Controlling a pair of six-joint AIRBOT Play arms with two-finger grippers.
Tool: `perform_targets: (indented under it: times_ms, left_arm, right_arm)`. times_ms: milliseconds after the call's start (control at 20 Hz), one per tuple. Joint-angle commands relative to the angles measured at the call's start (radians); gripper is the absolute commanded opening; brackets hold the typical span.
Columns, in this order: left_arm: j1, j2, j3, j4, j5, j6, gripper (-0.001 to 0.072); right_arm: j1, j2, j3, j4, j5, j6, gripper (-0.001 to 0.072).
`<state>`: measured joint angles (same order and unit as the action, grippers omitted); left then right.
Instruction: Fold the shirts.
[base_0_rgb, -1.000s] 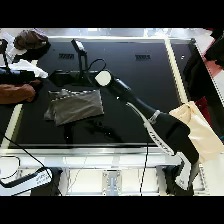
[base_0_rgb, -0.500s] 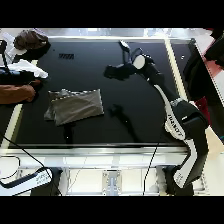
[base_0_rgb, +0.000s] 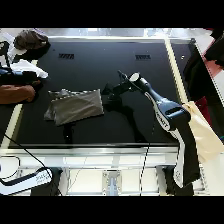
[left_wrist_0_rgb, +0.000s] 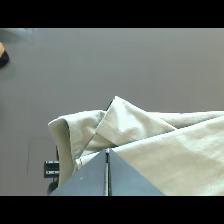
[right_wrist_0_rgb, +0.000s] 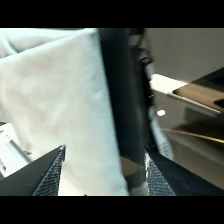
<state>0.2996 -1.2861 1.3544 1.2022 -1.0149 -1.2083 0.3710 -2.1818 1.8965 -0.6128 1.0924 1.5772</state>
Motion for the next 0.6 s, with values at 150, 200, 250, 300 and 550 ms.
perform_targets:
  times_ms: [150,200,250,300,550]
  left_arm:
    - [0.000,-0.011,-0.001,-0.003,-0.003,0.000,0.0009]
    - [0.000,-0.011,-0.001,-0.003,-0.007,0.000,0.0009]
    - [0.000,-0.011,-0.001,-0.003,-0.016,0.000,0.0009]
    - [0.000,-0.011,-0.001,-0.002,-0.029,0.001,0.0009]
    - [0.001,-0.011,-0.001,-0.002,-0.055,0.005,0.0009]
  right_arm:
    - [0.114,-0.034,0.000,0.091,-0.069,-0.027,0.0545]
    - [0.128,-0.034,0.000,0.090,-0.075,-0.027,0.0518]
    - [0.140,-0.034,0.000,0.090,-0.079,-0.027,0.0396]
    - [0.148,-0.034,0.002,0.092,-0.087,-0.027,0.0162]
    - [0.087,-0.012,0.170,-0.026,0.015,-0.026,0.0011]
